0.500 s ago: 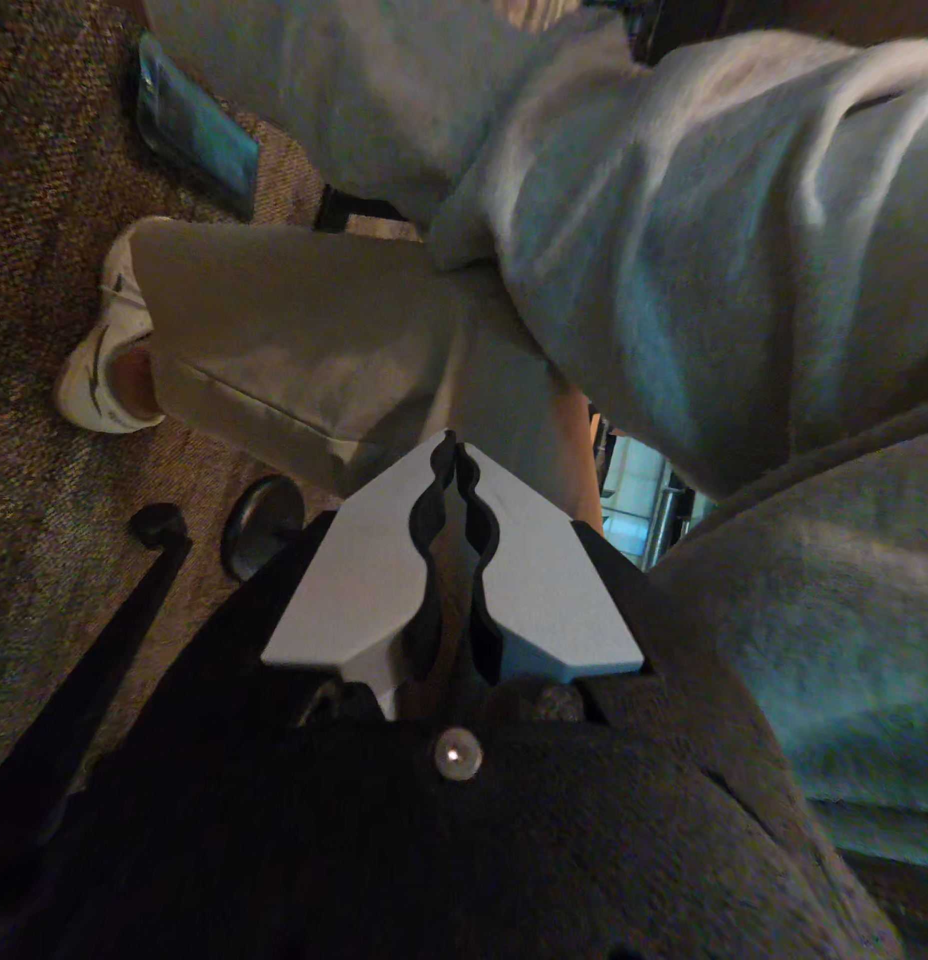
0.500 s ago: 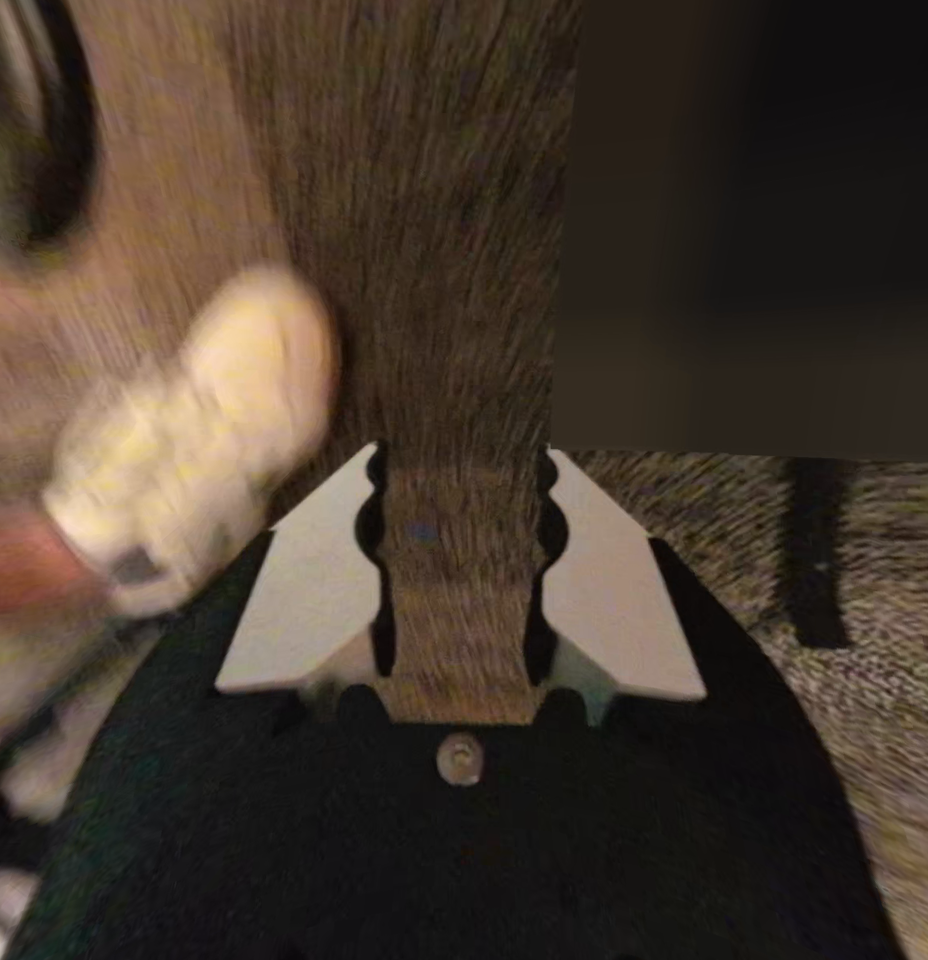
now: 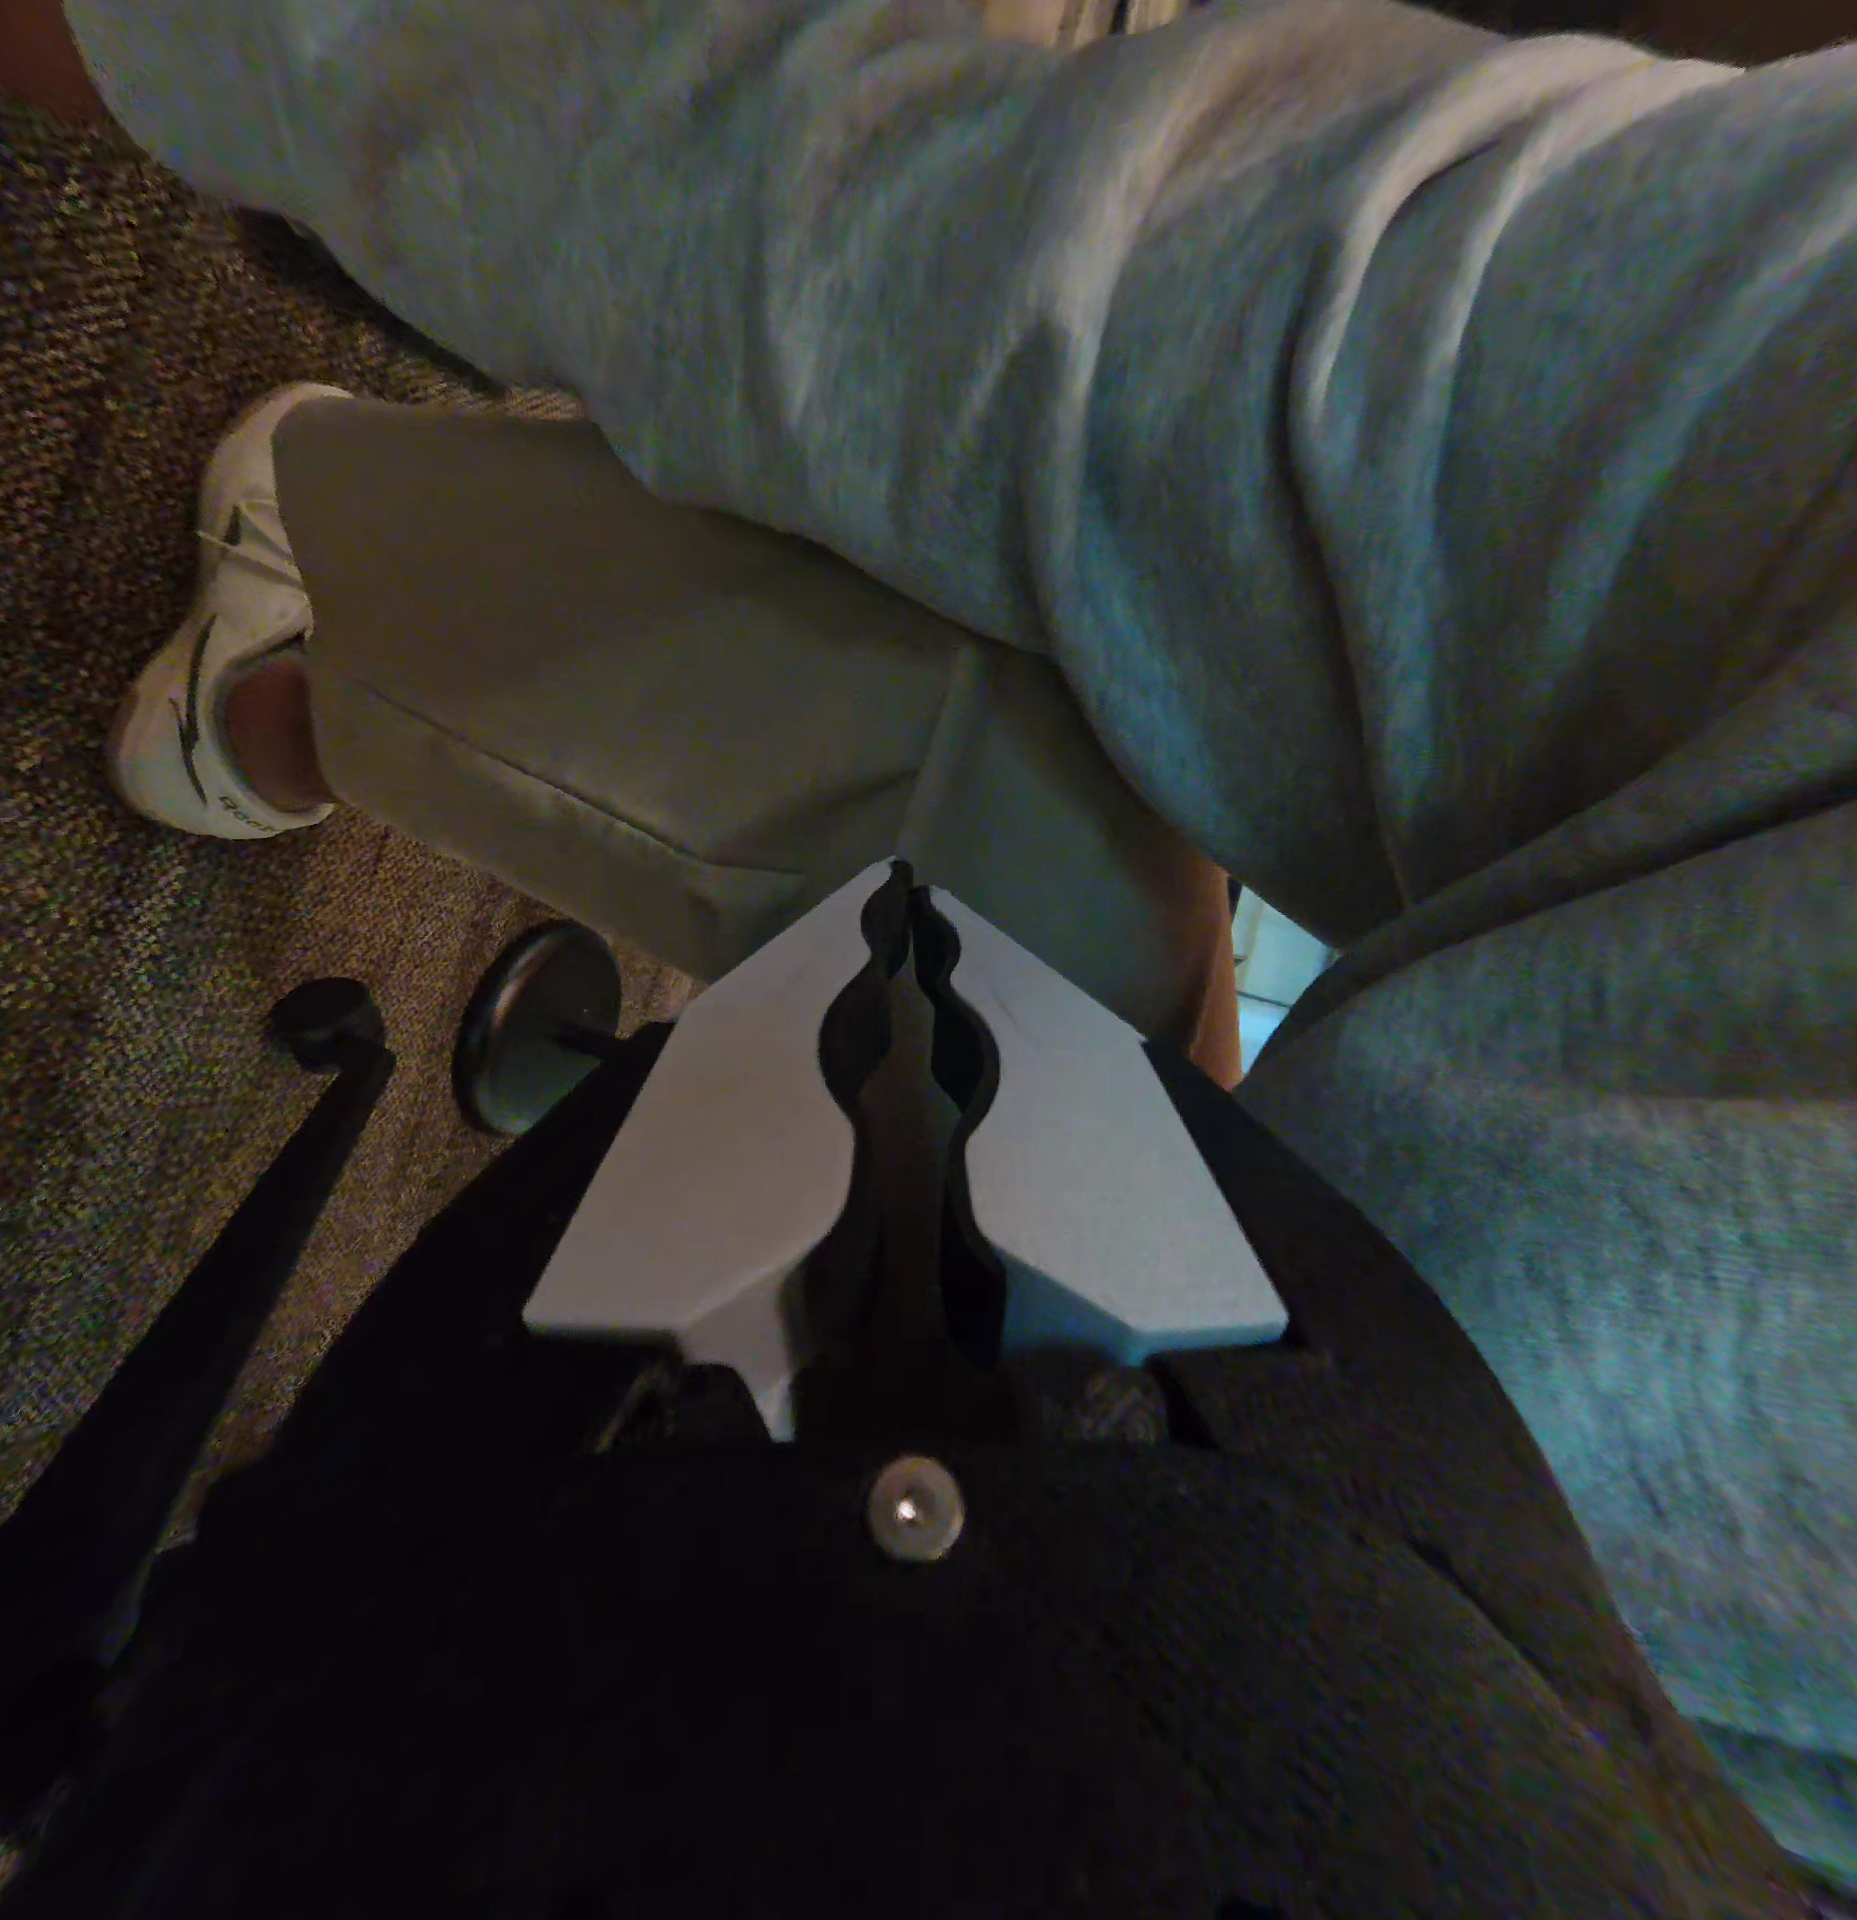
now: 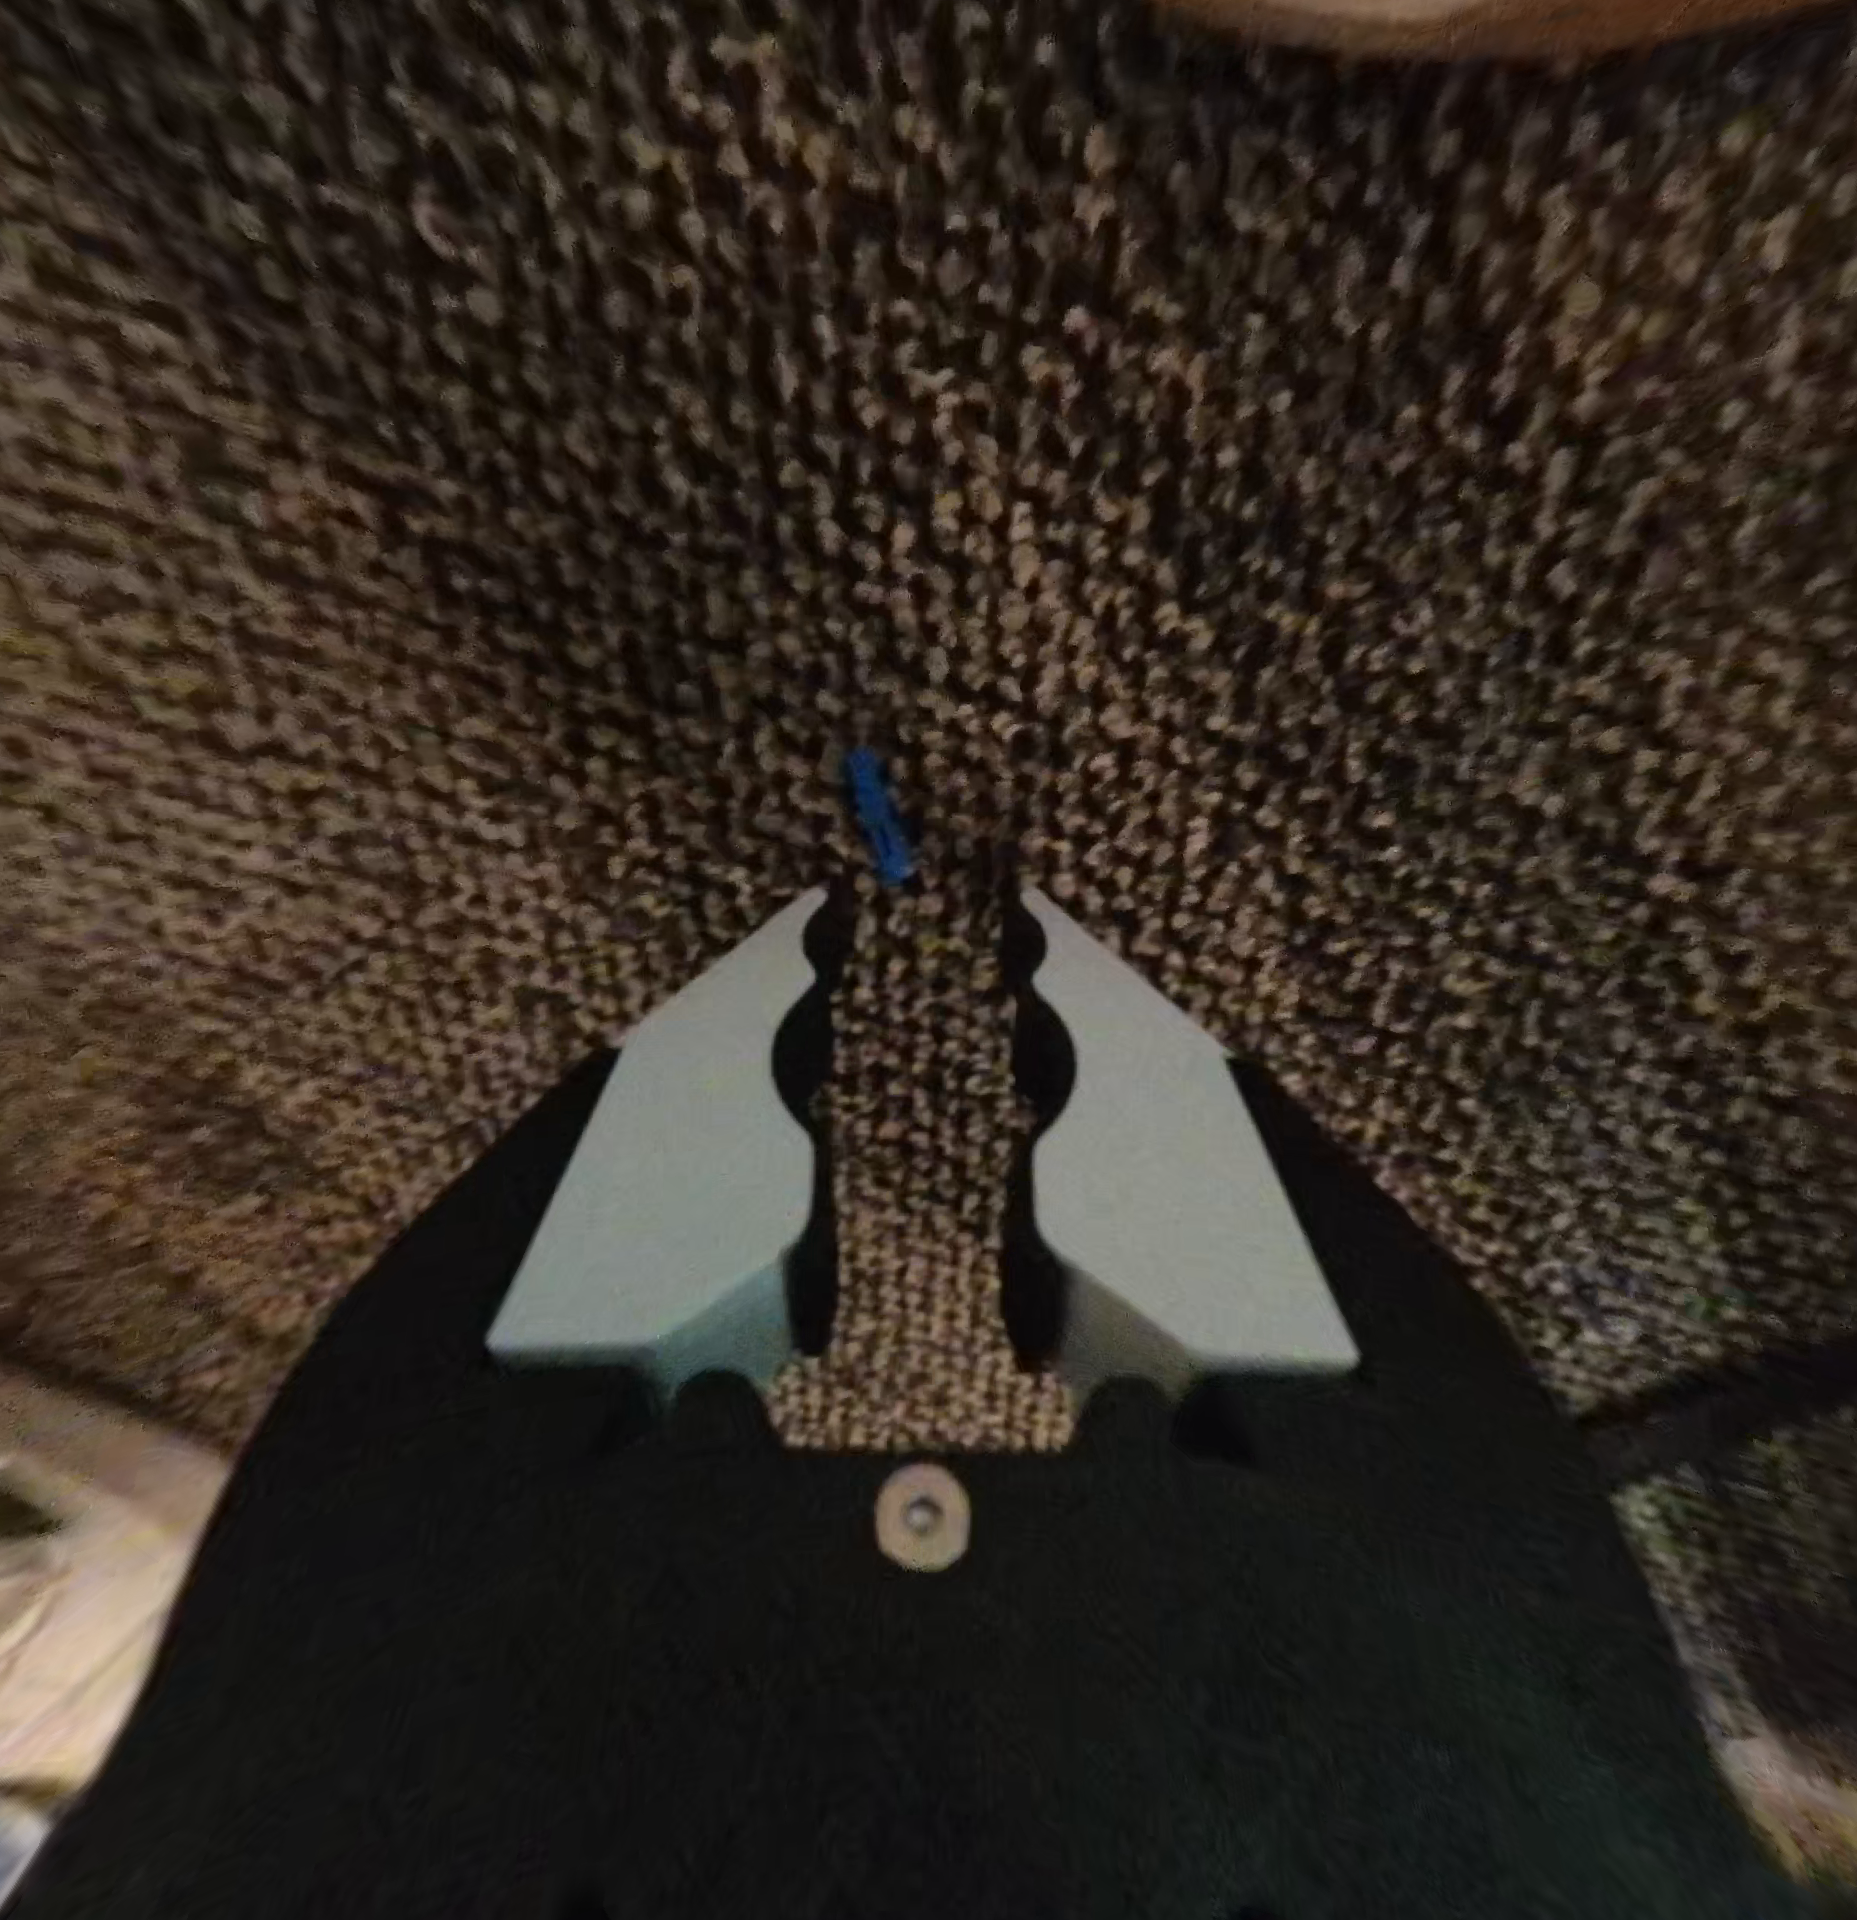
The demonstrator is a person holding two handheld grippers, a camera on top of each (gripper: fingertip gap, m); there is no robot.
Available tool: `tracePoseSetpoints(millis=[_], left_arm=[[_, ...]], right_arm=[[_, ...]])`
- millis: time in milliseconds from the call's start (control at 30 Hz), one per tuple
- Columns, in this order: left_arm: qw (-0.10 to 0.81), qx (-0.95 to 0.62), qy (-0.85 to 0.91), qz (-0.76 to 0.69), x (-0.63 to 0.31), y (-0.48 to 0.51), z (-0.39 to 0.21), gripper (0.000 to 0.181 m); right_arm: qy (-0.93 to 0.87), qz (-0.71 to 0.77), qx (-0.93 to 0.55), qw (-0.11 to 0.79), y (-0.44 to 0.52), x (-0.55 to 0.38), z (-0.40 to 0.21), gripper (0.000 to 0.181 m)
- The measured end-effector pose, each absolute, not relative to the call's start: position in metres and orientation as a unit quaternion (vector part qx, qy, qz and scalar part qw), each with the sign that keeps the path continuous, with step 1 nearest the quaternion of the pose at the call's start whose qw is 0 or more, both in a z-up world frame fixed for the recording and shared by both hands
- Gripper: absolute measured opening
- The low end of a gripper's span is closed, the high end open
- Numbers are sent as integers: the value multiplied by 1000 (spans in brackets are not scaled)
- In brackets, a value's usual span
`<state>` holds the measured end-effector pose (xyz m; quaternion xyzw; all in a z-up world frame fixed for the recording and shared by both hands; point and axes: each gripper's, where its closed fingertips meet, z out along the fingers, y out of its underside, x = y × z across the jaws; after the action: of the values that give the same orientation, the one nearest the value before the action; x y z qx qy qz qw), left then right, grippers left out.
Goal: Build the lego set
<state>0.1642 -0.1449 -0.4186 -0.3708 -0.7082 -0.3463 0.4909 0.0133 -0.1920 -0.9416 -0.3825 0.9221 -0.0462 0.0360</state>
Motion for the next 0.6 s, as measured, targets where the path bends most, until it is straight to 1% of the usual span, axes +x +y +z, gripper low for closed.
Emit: tracePoseSetpoints(millis=[133, 167, 200, 267, 333, 433, 600], left_arm=[[492, -374, -704, -350, 164, -143, -417, 0], [493, -374, -704, -348, 164, -144, -417, 0], [494, -374, -704, -346, 163, -144, -416, 0], [495, -380, -704, -339, 162, -146, -415, 0], [495, -388, -704, -329, 161, -146, -413, 0], [498, -396, -700, -324, 160, -143, -408, 0], [513, -424, -680, -306, 157, -135, -390, 0]], right_arm=[[921, -64, -382, 35, -194, 15, -942, 24], [918, -53, -390, 56, -189, 19, -942, 5], [918, -43, -389, 64, -185, 22, -942, 0], [923, -43, -378, 56, -185, 24, -942, 0], [934, -45, -347, 75, -184, 31, -934, 0], [954, -78, -268, 111, -196, 31, -900, 0], [960, -173, -93, 199, -225, 15, -799, 0]])
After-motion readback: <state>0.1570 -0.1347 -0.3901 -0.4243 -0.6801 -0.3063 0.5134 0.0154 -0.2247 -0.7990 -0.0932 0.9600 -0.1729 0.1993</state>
